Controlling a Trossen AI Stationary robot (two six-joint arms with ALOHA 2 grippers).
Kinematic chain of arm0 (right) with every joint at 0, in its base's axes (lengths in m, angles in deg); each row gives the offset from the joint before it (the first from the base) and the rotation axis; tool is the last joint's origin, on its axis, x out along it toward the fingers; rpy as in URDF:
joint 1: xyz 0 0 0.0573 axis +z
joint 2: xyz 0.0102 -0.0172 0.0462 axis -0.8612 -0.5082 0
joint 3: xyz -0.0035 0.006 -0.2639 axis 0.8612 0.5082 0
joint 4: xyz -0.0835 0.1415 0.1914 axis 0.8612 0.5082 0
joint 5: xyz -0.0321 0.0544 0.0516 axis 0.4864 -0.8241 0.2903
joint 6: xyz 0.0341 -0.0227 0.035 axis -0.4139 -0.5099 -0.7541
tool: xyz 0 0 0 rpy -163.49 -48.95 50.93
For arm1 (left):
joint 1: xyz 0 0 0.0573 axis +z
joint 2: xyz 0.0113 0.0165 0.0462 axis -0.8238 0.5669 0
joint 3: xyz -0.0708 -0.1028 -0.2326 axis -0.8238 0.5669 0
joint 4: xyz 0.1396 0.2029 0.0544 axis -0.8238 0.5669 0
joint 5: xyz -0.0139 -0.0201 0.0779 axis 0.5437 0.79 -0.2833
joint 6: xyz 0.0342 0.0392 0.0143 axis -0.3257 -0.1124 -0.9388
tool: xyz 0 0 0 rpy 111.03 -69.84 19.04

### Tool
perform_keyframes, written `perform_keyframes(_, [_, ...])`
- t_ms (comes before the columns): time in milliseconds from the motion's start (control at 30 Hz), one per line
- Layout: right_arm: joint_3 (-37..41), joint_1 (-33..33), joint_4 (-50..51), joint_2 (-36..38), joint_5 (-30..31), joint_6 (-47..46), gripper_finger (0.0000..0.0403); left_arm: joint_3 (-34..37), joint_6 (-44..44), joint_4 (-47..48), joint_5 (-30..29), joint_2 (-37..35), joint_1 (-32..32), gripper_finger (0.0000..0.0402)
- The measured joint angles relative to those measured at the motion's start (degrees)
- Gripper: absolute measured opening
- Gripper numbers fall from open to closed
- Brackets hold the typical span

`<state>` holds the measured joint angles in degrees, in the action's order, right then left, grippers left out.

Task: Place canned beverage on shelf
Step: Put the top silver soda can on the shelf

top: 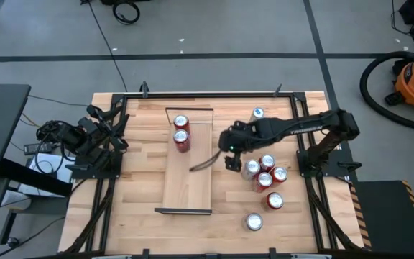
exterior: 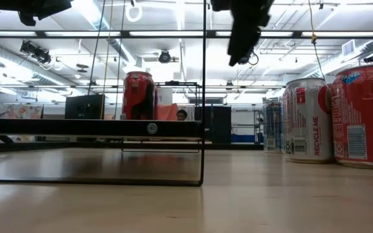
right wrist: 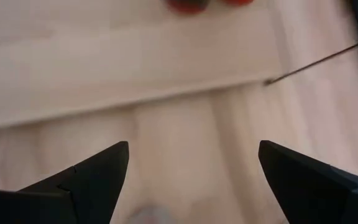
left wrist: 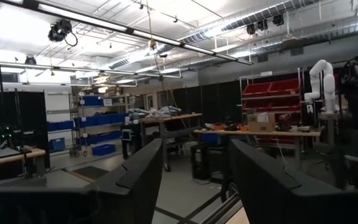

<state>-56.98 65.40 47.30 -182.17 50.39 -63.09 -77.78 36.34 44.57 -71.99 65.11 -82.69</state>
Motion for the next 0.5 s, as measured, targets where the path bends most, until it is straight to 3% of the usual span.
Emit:
perform_keyframes(267, [0.2,2.6,8.4,-2.1,-5.1,-8.1,0.0372,0.0,1.9,0.0,0.0,0.0,0.0,0.0194])
perform_keyframes(500, [4.8,1.4,8.5,-3.8,-8.0,-10.5,0.0387,0.0,1.9,0.0,0.0,0.1,0.0,0.0194])
